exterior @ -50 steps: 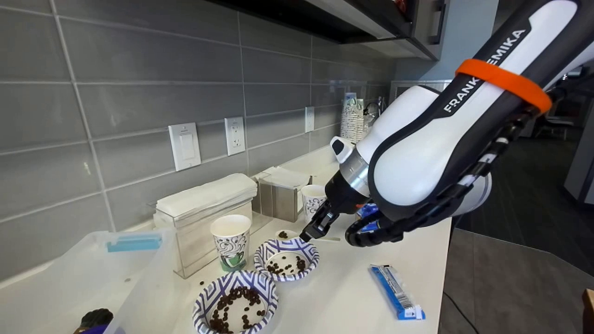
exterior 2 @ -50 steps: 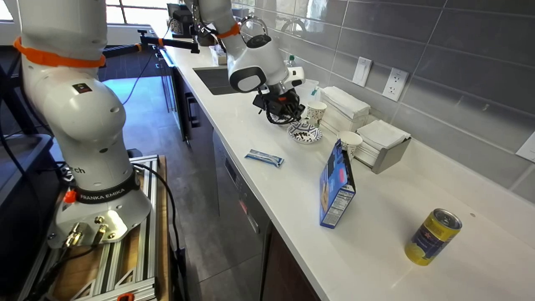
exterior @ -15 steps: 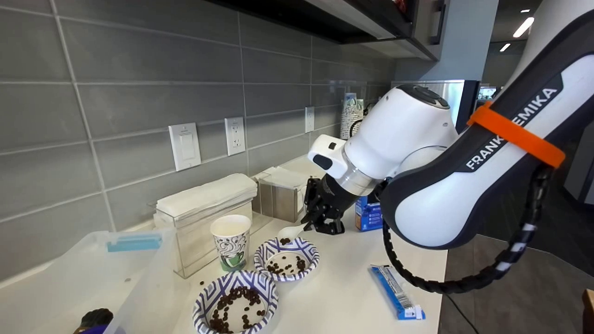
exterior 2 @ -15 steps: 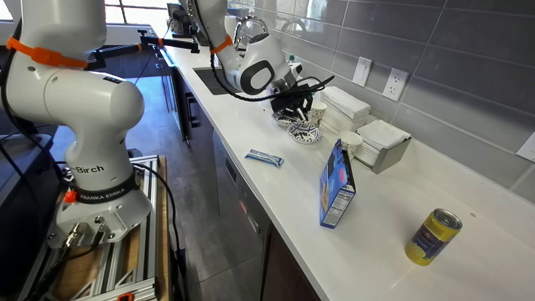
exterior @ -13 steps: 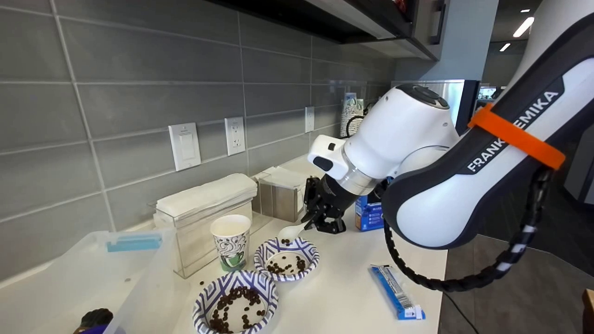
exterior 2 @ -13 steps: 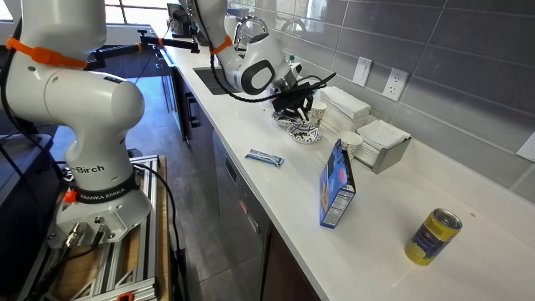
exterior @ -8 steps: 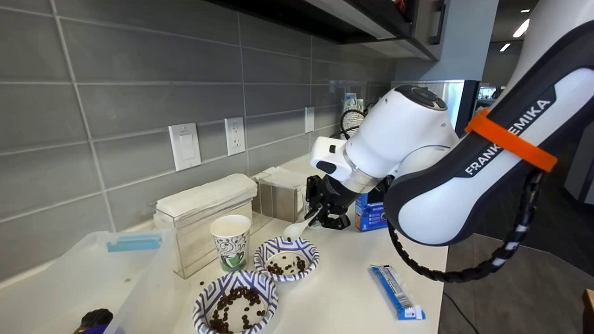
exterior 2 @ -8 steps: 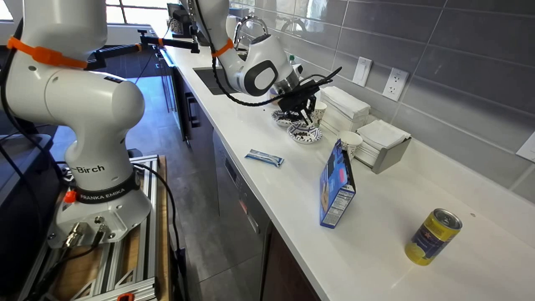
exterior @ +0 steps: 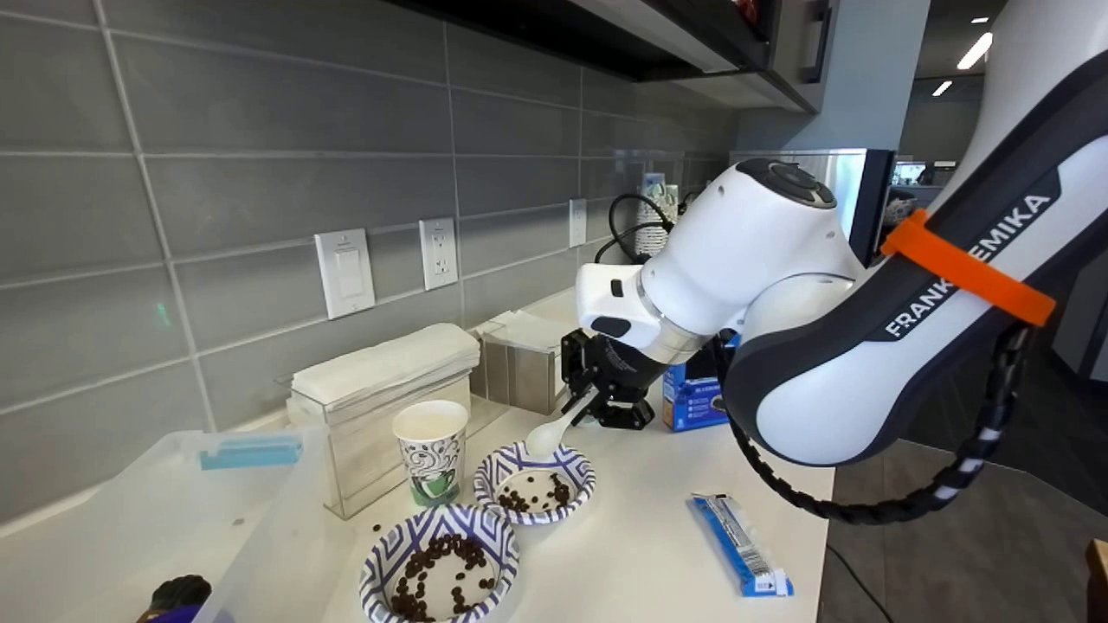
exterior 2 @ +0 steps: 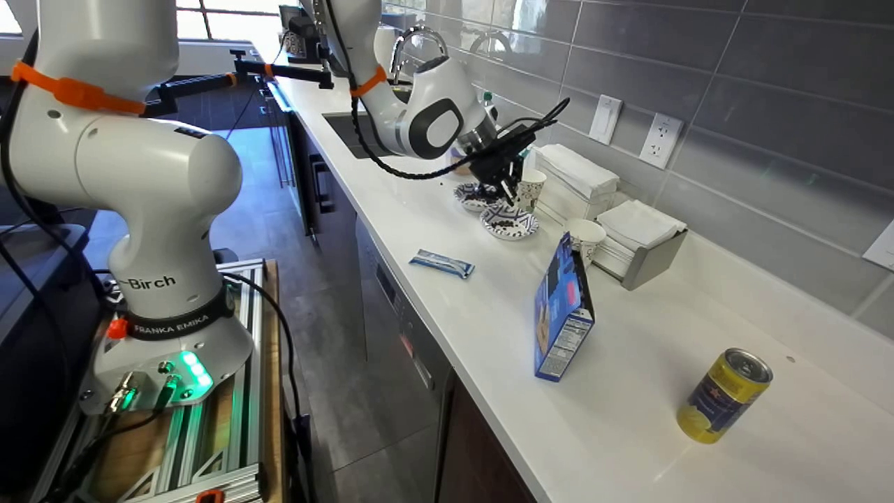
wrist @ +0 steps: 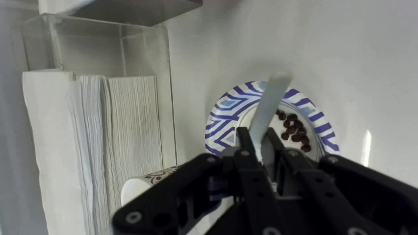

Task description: Pick up the spoon, get some of the objects from the bowl on the left and put them in the bowl on the right

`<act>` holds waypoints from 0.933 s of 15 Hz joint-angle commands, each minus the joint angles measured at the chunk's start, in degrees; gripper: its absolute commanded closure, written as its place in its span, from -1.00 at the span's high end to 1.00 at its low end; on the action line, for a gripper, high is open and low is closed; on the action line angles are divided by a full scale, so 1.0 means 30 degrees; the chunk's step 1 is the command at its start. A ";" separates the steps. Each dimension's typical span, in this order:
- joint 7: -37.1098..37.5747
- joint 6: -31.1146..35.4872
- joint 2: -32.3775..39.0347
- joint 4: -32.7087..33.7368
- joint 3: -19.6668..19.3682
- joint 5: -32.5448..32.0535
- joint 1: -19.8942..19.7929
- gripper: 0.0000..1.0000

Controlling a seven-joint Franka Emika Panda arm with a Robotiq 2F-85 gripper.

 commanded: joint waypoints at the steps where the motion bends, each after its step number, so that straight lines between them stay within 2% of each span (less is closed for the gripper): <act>1: -0.0649 0.0428 -0.0014 -0.0024 -0.0244 -0.0452 0.0136 -0.93; 4: 0.0174 -0.0260 0.0238 0.0300 -0.1010 0.0384 0.0703 -0.93; 5: 0.1193 -0.1376 0.0540 0.0449 -0.2076 0.1248 0.1507 -0.93; 9: 0.3028 -0.4061 0.0229 0.0639 -0.4497 0.1927 0.2578 -0.93; 12: 0.4611 -0.7442 -0.0238 0.1186 -0.6431 0.2004 0.3772 -0.93; 14: 0.5359 -1.0437 -0.0881 0.1715 -0.7539 0.1708 0.4562 -0.93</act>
